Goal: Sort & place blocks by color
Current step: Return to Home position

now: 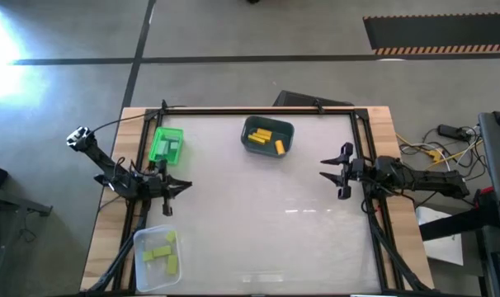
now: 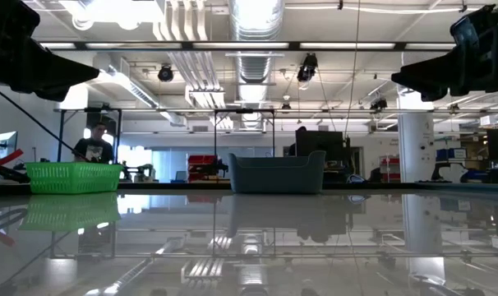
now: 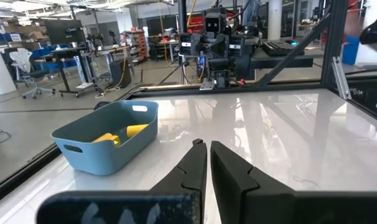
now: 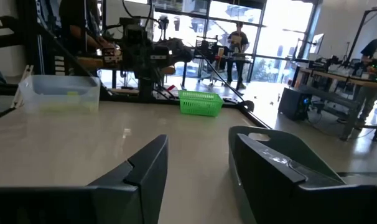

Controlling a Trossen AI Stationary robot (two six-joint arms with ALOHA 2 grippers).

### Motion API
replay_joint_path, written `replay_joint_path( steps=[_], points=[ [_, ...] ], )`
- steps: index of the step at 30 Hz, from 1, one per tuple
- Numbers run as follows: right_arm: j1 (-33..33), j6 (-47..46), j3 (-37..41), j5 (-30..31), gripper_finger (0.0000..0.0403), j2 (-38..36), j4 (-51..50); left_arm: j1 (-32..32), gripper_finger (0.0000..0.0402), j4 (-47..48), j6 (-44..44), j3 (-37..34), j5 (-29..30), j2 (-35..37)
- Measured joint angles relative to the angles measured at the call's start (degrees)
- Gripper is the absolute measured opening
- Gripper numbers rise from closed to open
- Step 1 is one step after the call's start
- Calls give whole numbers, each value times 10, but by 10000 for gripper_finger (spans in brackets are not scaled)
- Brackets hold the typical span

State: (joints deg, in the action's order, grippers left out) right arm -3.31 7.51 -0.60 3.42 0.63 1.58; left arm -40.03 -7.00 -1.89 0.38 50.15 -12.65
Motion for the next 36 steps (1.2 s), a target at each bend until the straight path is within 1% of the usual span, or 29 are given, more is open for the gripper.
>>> replay_joint_path(
  steps=[6,36],
  points=[
    [0,0,0,0,173,9,1,0,6,0,0,0,0,-4],
    [0,0,0,1,178,9,3,0,6,0,0,0,0,-7]
  ],
)
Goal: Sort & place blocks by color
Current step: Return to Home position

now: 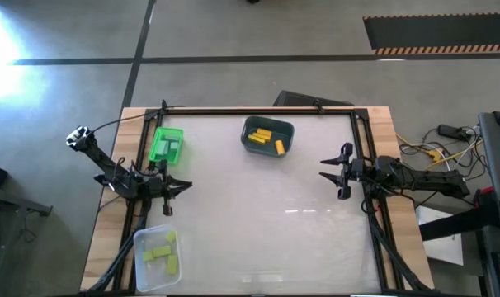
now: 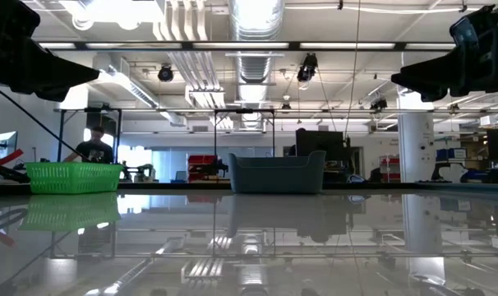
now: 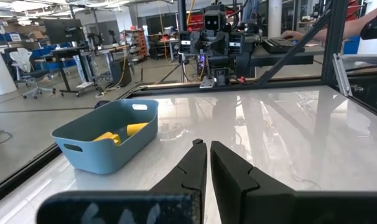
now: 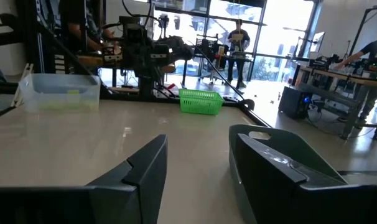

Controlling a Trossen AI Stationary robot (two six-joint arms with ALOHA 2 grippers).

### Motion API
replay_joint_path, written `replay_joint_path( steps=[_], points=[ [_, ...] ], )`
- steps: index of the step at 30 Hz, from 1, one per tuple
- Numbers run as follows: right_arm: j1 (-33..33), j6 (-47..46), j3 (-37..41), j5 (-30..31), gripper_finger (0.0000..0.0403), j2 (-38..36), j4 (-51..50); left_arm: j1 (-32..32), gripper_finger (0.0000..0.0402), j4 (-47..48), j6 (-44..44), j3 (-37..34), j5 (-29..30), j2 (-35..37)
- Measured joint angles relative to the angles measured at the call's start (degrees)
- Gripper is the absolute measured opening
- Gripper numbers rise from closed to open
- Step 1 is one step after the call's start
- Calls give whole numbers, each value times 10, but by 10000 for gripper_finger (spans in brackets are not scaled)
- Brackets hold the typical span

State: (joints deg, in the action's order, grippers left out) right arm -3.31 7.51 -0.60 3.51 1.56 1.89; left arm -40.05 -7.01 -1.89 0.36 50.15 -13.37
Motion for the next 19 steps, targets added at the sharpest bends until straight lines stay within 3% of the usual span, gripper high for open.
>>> replay_joint_path(
  steps=[19],
  points=[
    [0,0,0,0,179,0,0,0,6,0,0,0,0,-1]
  ],
)
